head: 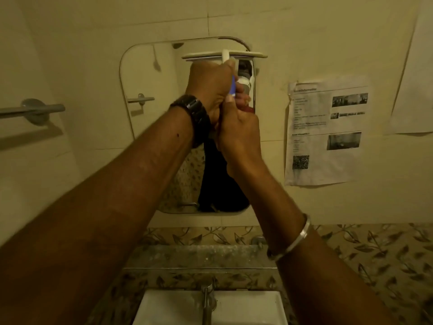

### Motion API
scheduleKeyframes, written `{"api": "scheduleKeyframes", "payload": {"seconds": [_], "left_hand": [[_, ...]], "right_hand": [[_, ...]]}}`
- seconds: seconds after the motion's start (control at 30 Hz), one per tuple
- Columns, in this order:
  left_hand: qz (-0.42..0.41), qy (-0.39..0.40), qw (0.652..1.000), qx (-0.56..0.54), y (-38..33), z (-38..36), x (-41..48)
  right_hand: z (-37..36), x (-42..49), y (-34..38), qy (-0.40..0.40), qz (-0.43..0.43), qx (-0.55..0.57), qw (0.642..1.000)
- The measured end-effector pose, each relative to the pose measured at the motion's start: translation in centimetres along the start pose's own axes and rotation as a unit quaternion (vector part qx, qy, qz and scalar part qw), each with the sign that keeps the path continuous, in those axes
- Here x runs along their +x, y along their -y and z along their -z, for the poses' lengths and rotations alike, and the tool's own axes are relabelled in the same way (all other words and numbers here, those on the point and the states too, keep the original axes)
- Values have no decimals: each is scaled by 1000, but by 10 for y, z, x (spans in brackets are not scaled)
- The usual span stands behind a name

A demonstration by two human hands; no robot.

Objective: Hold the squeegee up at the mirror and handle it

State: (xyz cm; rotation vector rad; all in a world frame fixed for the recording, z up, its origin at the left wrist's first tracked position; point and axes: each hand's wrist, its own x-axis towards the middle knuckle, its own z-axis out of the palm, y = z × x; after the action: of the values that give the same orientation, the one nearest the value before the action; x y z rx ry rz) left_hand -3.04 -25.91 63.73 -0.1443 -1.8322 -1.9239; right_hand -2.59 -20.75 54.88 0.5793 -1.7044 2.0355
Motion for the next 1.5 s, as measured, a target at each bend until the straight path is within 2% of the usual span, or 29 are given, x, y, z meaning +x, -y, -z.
{"api": "scheduleKeyframes", "payload": {"seconds": [0.2, 0.37, 0.5, 0.6, 0.73, 0.8, 0.97, 1.23, 1.33, 1.5], "left_hand": [[43, -12, 999, 5, 37, 3, -10], [78, 3, 996, 35, 101, 26, -45], [93, 20, 992, 78, 132, 50, -64], [69, 47, 994, 68, 108, 51, -63], [4, 68, 993, 92, 51, 40, -37], [-3, 70, 992, 102, 37, 42, -25], [5, 63, 985, 158, 61, 71, -16], [45, 54, 981, 181, 146, 136, -45], [32, 64, 980, 184, 139, 142, -52], [-58, 77, 974, 205, 78, 120, -22]], "right_hand": [[1, -21, -44, -1, -12, -27, 1000], [-4, -78, -93, -20, -91, -47, 995], [-12, -115, -110, -17, -116, -34, 993], [-20, -108, -93, -31, -118, -15, 992], [-33, -69, -58, -79, -50, 34, 995], [-46, -54, -51, -87, -47, 57, 993], [-78, -62, -83, -96, -88, 53, 990], [-116, -135, -149, -71, -136, 0, 988], [-121, -143, -143, -77, -129, 20, 988], [-125, -92, -98, -114, -53, 97, 987]]}}
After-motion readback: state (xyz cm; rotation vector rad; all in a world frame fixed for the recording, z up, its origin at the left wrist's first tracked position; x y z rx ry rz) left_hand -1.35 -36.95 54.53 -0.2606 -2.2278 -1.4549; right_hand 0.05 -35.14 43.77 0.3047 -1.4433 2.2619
